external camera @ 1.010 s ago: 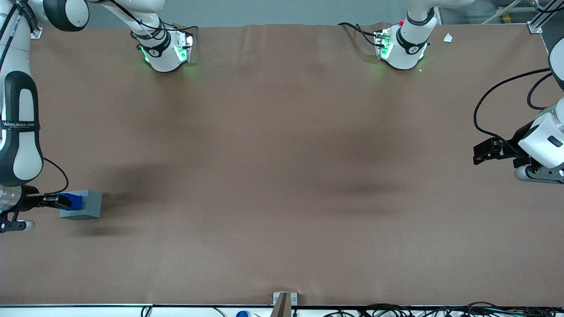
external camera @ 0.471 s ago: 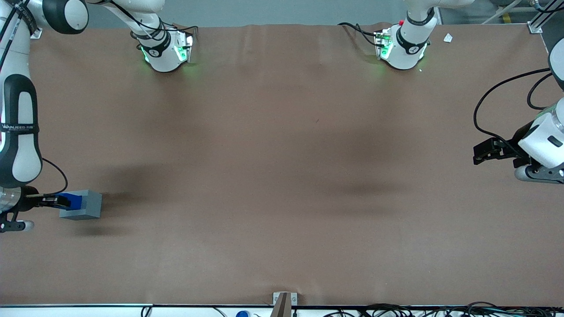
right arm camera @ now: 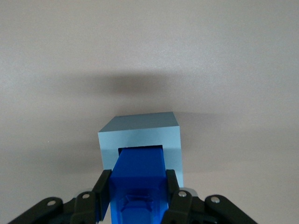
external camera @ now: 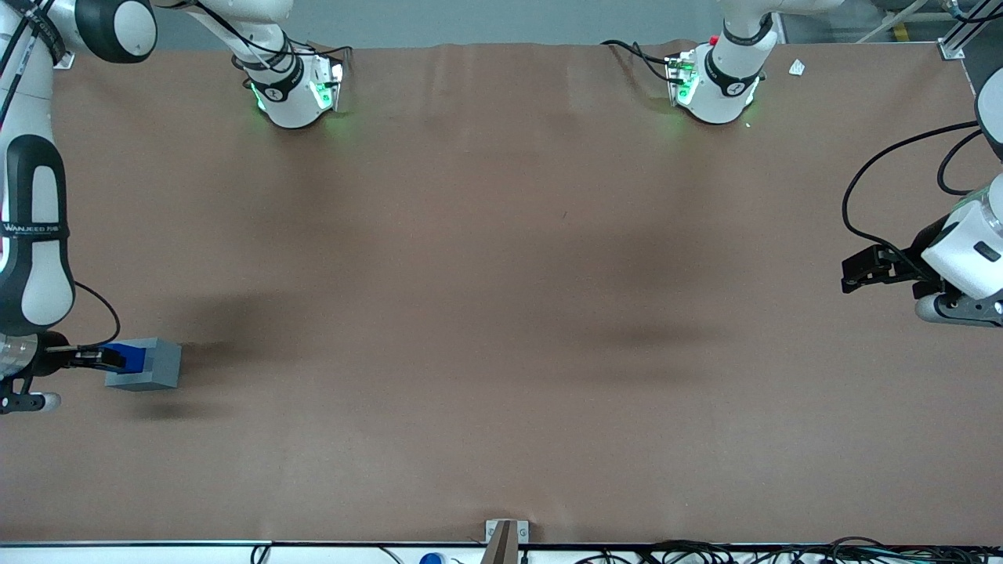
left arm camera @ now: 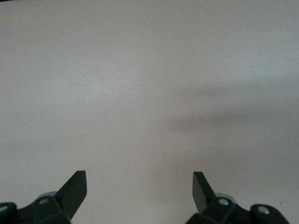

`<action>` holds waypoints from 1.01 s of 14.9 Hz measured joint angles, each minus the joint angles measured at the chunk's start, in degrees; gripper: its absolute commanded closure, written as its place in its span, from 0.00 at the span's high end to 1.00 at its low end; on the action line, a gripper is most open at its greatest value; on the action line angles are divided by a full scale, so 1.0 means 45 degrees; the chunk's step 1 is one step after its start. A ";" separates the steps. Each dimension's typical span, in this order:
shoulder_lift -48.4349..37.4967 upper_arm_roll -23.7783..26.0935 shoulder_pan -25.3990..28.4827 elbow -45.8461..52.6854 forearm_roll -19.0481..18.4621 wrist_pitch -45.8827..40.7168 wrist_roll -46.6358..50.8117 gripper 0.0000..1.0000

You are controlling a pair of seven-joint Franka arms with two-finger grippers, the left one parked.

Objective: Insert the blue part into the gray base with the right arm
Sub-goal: 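Lower the blue block into the gray base's opening, then open the right gripper and raise it away from the base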

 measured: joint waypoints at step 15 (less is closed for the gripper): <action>-0.3211 0.0154 0.0173 0.0642 0.0181 -0.3082 0.0808 1.00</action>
